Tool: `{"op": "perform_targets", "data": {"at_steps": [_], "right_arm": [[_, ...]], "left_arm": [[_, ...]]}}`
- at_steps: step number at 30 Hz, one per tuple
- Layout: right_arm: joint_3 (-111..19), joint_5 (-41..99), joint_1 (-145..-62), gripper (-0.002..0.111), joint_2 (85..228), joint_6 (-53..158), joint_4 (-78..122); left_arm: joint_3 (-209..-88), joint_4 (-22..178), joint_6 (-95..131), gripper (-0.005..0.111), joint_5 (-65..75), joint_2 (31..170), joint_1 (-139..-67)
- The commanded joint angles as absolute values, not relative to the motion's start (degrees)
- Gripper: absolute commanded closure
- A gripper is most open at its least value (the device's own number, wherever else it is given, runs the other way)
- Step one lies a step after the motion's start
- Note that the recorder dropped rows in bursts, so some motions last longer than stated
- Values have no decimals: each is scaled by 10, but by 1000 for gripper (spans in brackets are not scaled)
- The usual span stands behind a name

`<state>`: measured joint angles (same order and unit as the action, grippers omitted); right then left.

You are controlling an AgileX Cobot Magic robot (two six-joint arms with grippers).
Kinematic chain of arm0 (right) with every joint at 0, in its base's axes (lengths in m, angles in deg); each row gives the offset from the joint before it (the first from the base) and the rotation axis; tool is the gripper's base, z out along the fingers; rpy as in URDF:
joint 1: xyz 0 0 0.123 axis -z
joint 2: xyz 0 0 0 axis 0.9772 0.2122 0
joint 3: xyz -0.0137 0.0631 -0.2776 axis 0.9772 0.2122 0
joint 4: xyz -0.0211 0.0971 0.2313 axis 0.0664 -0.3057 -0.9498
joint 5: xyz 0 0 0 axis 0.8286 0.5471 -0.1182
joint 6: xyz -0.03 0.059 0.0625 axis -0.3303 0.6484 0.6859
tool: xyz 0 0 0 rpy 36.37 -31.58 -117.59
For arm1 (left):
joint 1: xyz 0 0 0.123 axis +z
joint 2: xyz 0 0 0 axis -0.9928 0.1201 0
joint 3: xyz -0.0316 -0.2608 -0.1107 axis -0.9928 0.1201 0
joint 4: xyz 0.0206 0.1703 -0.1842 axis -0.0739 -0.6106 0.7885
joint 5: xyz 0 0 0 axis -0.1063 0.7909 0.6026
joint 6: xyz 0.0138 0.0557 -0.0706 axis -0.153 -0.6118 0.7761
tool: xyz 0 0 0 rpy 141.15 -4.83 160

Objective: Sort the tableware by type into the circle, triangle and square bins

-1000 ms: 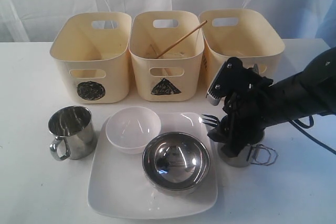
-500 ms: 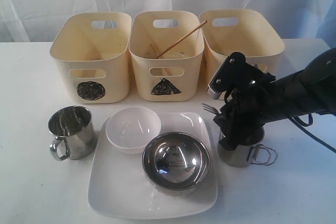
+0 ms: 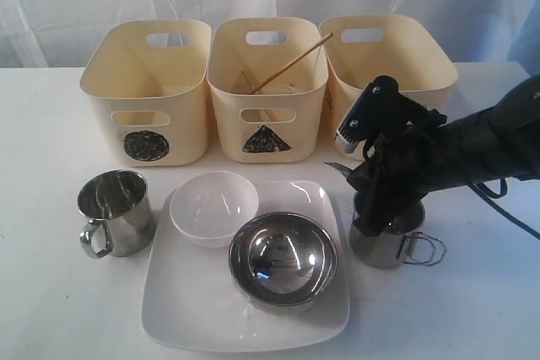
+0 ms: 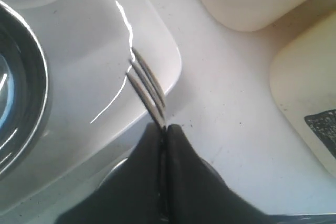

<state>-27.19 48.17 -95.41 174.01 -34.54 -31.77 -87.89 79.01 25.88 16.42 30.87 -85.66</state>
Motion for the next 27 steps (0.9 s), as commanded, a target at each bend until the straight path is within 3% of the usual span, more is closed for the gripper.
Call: {"op": "perform_targets", "data": {"at_steps": [1, 21, 27], "right_arm": [[-271, 485, -955, 108, 1719, -334, -322], [-271, 495, -955, 108, 1658, -269, -323], [-271, 429, -955, 108, 1600, -228, -337]], "left_arm": [[-877, 792, 261, 107, 162, 306, -855], [-877, 792, 261, 107, 162, 306, -855], [-877, 792, 261, 107, 162, 306, -855]]}}
